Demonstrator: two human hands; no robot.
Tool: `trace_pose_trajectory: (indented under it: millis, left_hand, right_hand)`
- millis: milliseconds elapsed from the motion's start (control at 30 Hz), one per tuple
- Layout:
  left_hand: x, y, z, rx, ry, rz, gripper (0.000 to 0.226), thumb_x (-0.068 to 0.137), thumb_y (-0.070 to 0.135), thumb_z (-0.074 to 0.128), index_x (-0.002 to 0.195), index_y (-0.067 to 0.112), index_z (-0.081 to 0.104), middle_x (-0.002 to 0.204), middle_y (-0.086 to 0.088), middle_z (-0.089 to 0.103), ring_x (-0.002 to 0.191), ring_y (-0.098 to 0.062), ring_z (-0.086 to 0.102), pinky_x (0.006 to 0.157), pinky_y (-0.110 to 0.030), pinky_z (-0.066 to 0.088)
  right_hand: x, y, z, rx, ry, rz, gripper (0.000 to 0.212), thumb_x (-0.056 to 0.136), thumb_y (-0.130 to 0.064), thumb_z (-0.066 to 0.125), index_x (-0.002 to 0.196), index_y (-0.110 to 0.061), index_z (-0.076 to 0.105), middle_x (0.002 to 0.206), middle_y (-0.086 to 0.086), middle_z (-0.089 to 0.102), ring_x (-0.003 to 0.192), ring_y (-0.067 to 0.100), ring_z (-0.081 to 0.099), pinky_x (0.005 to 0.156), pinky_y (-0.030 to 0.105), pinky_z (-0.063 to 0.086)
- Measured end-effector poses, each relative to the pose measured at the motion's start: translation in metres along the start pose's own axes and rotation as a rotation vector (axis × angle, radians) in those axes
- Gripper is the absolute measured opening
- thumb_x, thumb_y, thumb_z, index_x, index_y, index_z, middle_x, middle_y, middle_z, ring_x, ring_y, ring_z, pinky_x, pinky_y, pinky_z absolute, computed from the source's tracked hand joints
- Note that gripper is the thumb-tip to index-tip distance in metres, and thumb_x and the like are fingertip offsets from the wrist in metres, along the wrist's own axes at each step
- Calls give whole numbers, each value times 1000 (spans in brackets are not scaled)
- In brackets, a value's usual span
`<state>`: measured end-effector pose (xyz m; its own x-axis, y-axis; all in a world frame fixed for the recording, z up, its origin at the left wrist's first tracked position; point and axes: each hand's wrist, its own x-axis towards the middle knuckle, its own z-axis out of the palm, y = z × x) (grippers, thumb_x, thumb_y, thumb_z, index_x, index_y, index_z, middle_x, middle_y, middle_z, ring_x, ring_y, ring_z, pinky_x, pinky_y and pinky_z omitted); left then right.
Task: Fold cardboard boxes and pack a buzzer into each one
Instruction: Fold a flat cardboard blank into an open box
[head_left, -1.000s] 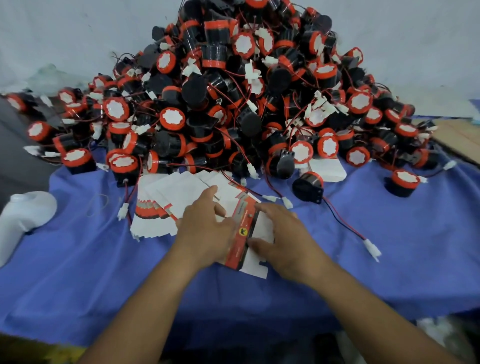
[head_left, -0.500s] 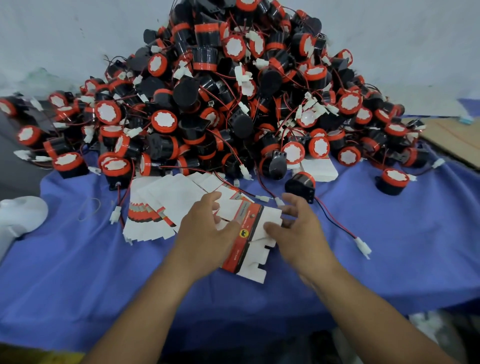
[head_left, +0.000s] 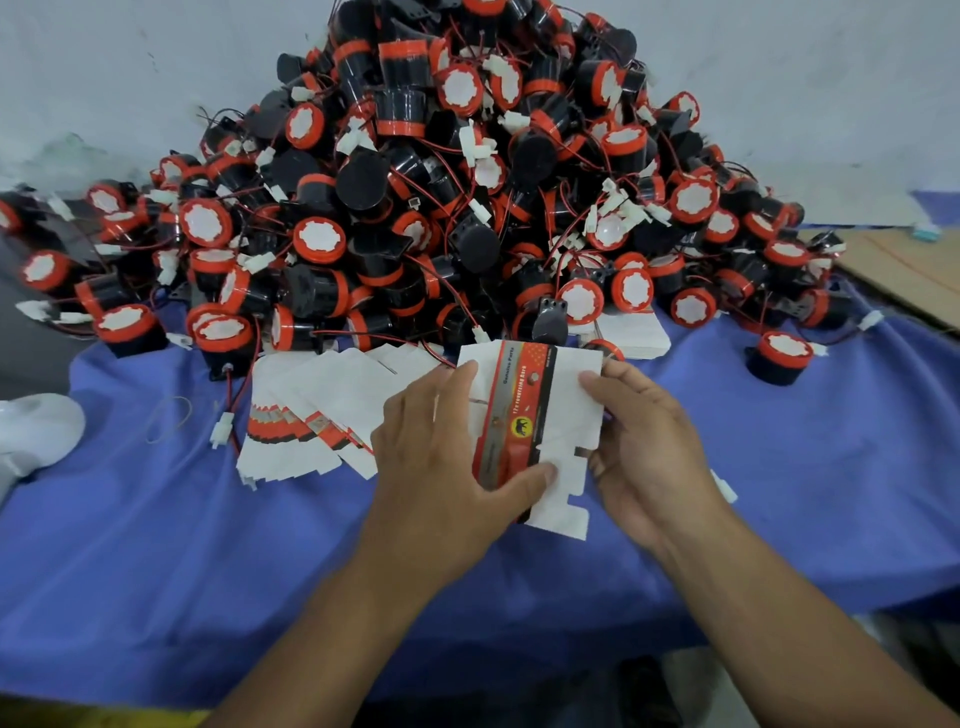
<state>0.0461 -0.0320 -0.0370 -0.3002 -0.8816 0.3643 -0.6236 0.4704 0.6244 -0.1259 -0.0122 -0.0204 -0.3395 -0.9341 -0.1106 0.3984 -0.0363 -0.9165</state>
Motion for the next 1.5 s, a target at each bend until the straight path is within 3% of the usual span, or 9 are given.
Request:
trace_pose_trajectory:
  millis: [133, 233, 333, 433, 533, 733, 1000, 1333, 1500]
  left_hand:
    - [0, 3, 1, -65, -21, 8, 92, 68, 82, 53, 144, 42, 19, 143, 22, 24, 132, 3, 16, 105, -25, 32]
    - [-2, 7, -1, -162, -1, 15, 83, 69, 83, 53, 140, 50, 24, 130, 36, 27, 127, 10, 21, 89, -8, 26]
    - [0, 11, -7, -349, 3, 20, 62, 74, 77, 61, 128, 65, 33, 130, 41, 43, 128, 6, 40, 94, -18, 38]
    - [2, 15, -14, -661, -40, 35, 57, 82, 59, 69, 134, 49, 48, 129, 27, 60, 123, 0, 56, 96, -25, 51]
    - [4, 14, -18, -852, -99, 13, 51, 83, 41, 72, 131, 32, 57, 124, 17, 66, 119, -4, 61, 90, -18, 52]
    - [5, 8, -22, -1119, -273, -50, 68, 77, 40, 84, 130, 10, 55, 118, -21, 65, 111, -42, 64, 90, -58, 54]
    - [8, 1, -26, -1126, -333, -103, 100, 62, 56, 89, 137, 7, 44, 126, -25, 59, 118, -45, 59, 95, -65, 49]
    - [14, -2, -28, -1179, -278, -128, 72, 68, 53, 84, 124, 20, 54, 112, -7, 68, 103, -25, 68, 81, -31, 55]
    - [12, -7, -20, -1165, -275, -140, 49, 79, 33, 69, 124, 20, 56, 116, -9, 68, 108, -27, 66, 88, -38, 53]
  right_hand:
    - [-8, -4, 5, 48, -72, -13, 45, 90, -28, 62, 126, -1, 63, 121, 25, 68, 119, 47, 61, 105, 66, 44]
    - [-16, -5, 9, 47, -279, -39, 48, 89, -37, 64, 125, -6, 67, 123, 23, 69, 117, 42, 64, 101, 58, 51]
    - [-23, -2, 11, -22, -515, -96, 38, 93, -38, 65, 124, -17, 71, 122, 20, 70, 111, 35, 69, 89, 39, 59]
    - [-23, 3, 10, -275, -594, -176, 63, 89, -52, 68, 140, -16, 58, 130, 21, 62, 120, 44, 60, 98, 53, 52]
    - [-23, 4, 8, -491, -664, -169, 86, 84, -63, 69, 147, -11, 45, 136, -9, 55, 129, 15, 52, 103, 36, 47]
    - [-25, 5, 5, -795, -716, -379, 95, 82, -49, 78, 155, -55, 16, 166, -26, 4, 154, 2, -6, 123, 50, 22]
    - [-22, 8, 2, -661, -700, -258, 96, 85, -35, 80, 157, -42, 17, 151, -33, 37, 140, -10, 35, 101, 6, 38]
    - [-20, 13, 5, -404, -587, -233, 72, 81, -49, 77, 144, -49, 42, 148, -25, 47, 139, -3, 41, 105, 22, 45]
    - [-17, 16, 3, -354, -550, -199, 72, 79, -52, 73, 144, -50, 43, 149, -21, 47, 144, 5, 38, 117, 43, 35]
